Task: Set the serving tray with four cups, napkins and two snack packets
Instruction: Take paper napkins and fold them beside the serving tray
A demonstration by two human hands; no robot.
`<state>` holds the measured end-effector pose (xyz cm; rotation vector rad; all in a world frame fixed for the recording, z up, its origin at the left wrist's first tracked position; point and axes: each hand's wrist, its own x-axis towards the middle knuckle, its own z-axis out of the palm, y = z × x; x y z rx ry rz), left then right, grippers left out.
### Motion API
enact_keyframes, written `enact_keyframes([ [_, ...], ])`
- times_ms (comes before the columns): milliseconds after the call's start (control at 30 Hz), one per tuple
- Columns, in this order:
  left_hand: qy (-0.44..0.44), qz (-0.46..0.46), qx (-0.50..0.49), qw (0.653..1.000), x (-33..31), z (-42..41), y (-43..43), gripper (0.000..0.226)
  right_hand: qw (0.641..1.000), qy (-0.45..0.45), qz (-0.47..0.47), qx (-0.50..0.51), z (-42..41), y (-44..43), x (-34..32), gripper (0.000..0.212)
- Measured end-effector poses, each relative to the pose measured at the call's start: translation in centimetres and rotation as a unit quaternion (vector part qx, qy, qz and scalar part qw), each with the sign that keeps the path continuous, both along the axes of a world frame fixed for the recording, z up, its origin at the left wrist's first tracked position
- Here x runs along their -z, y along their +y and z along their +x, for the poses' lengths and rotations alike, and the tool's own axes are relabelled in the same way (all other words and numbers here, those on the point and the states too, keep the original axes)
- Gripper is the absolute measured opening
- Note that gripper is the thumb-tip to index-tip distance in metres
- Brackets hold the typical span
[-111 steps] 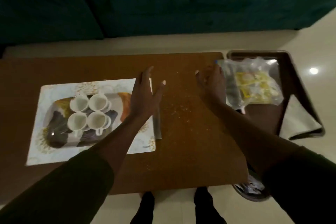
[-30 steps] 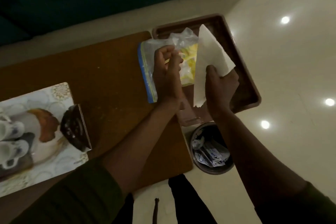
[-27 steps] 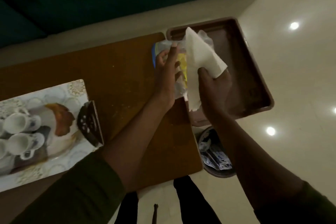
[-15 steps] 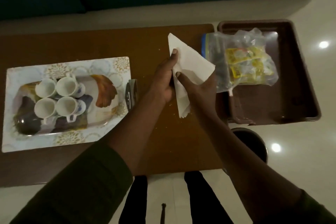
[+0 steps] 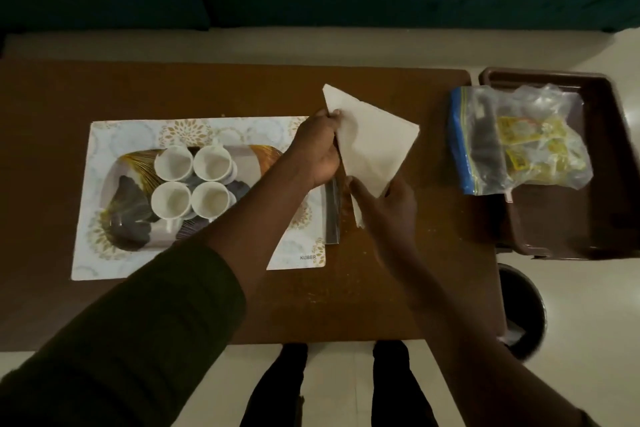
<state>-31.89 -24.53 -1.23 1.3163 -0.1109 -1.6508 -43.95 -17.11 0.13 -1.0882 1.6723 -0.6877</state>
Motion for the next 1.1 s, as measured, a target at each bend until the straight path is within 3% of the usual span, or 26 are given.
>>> enact_keyframes([
  [133,-0.159,-0.033,0.187,0.969,1.2,2.5,-0.2,0.033,0.989,0.132,-0.071,-0.001,1.1,1.5,1.2,0.034],
  [367,-0.252,-0.063,0.322,0.910,3.5,4.7,-0.8,0.037,0.984,0.154,-0.091,-0.003,2.2,3.6,3.1,0.019],
  [500,-0.344,-0.119,0.394,0.844,4.8,5.5,-0.6,0.029,0.980,0.178,-0.085,-0.028,2.6,4.5,4.9,0.022],
  [667,-0.432,-0.162,0.448,0.766,6.0,6.1,-0.4,0.021,0.963,0.252,-0.064,-0.076,2.6,5.5,7.1,0.014],
  [800,-0.469,-0.208,0.485,0.708,6.2,5.9,-0.5,0.019,0.953,0.281,-0.076,-0.081,2.4,5.6,7.2,0.033],
  [900,-0.500,-0.228,0.503,0.667,6.4,5.6,-0.8,0.022,0.951,0.288,-0.092,-0.070,2.3,4.7,7.0,0.023],
  [1100,-0.538,-0.232,0.498,0.639,6.9,5.7,-1.0,0.024,0.960,0.251,-0.102,-0.073,2.4,3.8,7.2,0.021],
])
